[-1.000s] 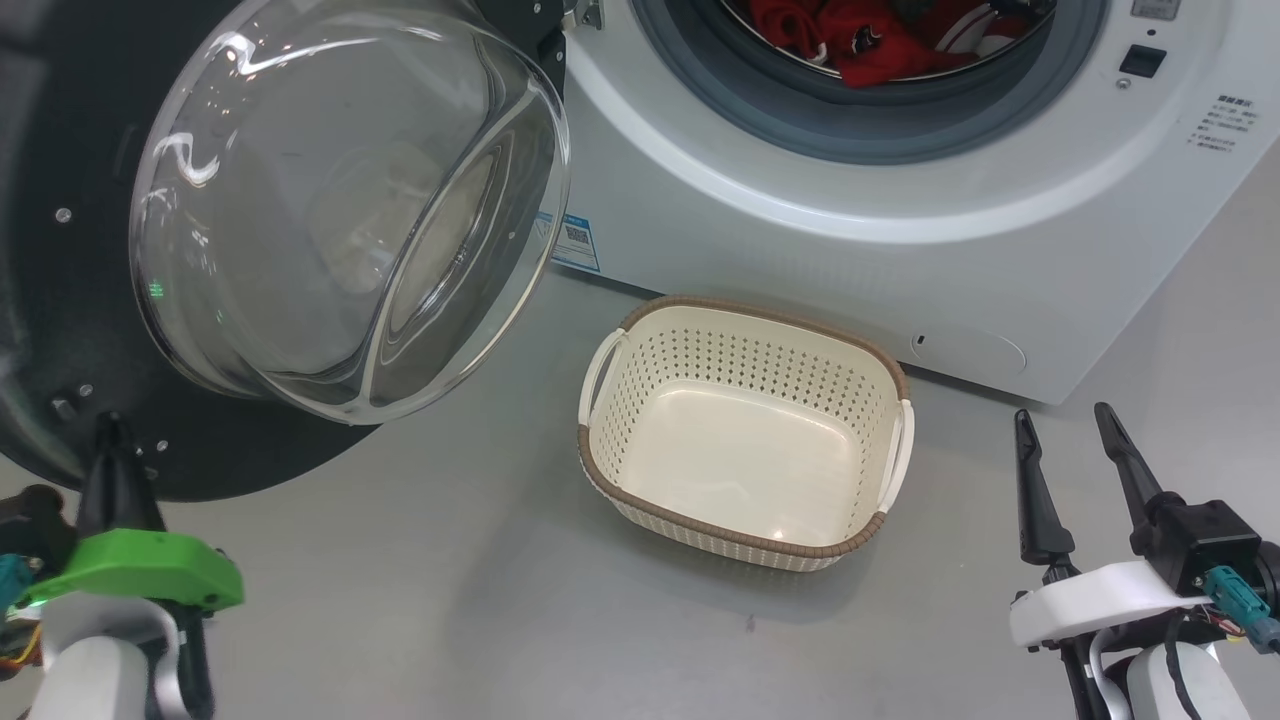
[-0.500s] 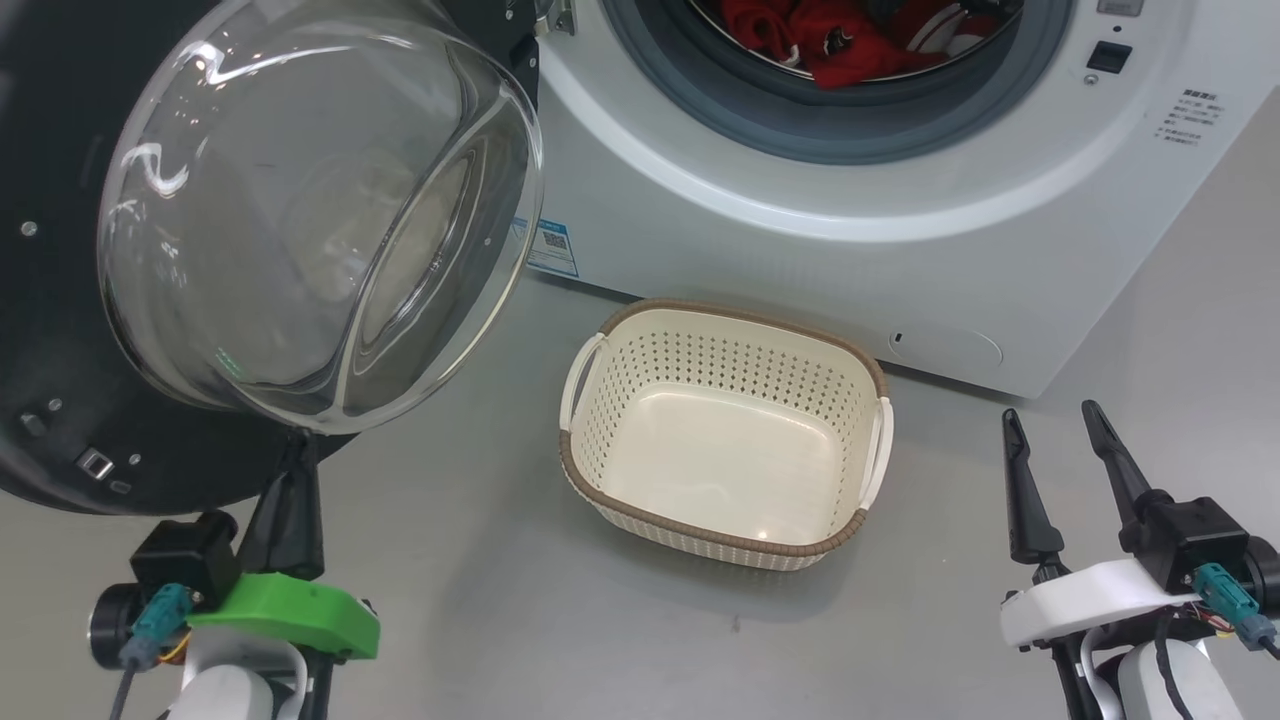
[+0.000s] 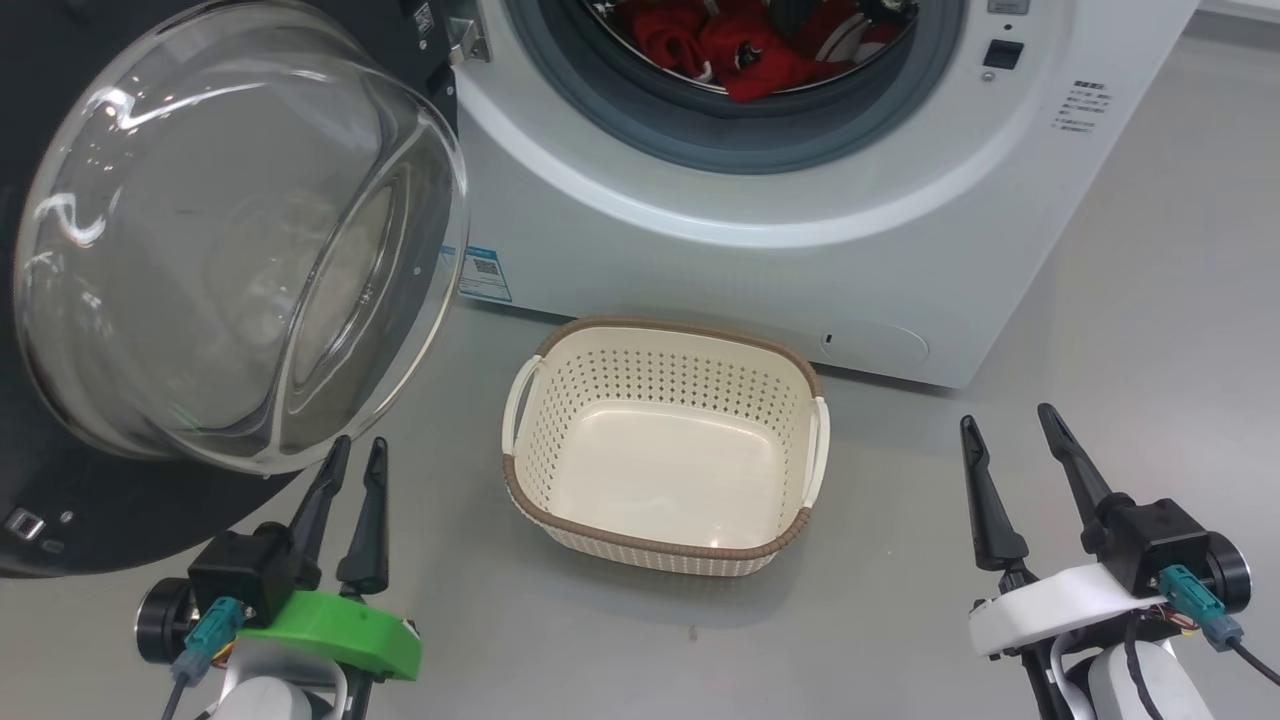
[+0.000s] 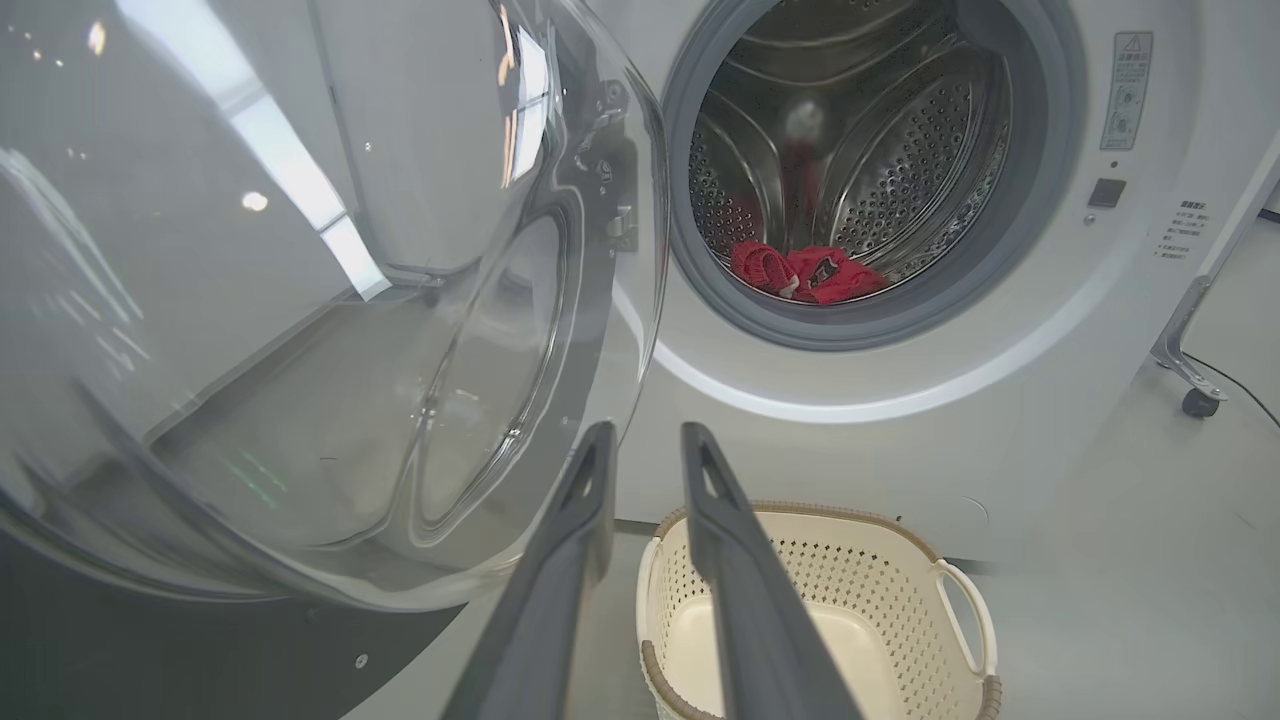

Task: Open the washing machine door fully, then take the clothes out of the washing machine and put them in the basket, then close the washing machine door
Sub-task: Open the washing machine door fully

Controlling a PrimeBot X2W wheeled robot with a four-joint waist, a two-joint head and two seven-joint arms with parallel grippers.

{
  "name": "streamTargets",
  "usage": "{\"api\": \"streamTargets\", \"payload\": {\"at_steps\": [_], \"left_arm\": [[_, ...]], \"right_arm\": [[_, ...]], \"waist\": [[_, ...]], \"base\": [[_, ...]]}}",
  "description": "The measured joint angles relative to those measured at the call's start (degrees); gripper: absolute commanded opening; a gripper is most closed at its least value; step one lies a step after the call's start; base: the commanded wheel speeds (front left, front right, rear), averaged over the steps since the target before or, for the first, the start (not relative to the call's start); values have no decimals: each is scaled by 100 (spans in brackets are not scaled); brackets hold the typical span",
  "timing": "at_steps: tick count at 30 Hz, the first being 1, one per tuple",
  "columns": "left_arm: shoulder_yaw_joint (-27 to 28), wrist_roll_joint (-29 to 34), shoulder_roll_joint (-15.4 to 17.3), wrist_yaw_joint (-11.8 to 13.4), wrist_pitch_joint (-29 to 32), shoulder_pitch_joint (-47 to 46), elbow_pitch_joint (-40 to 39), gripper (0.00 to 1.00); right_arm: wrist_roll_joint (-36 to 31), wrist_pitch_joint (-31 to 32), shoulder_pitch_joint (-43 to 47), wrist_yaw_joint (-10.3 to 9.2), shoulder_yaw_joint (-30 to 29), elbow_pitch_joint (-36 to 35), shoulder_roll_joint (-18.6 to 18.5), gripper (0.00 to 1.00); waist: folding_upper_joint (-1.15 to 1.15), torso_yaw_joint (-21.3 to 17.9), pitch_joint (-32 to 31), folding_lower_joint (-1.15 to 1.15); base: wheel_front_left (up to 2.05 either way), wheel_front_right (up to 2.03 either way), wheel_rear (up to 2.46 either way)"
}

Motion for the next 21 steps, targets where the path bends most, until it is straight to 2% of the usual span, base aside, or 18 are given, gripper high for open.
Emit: {"api": "streamTargets", "payload": {"at_steps": [1,10,21], "left_arm": [[-1,7,0,0,0,2,0,100],[48,19,7,10,0,64,11,100],[83,53,7,69,-1,183,-8,100]], "right_arm": [[12,0,2,0,33,-4,0,100],[198,0,41,-16,305,-30,1,100],[267,0,95,-207,319,-168,0,100]], "waist": [[0,-49,-13,0],[0,-542,-136,0],[0,-1135,-200,0]], "base": [[0,0,0],[0,0,0],[0,0,0]]}}
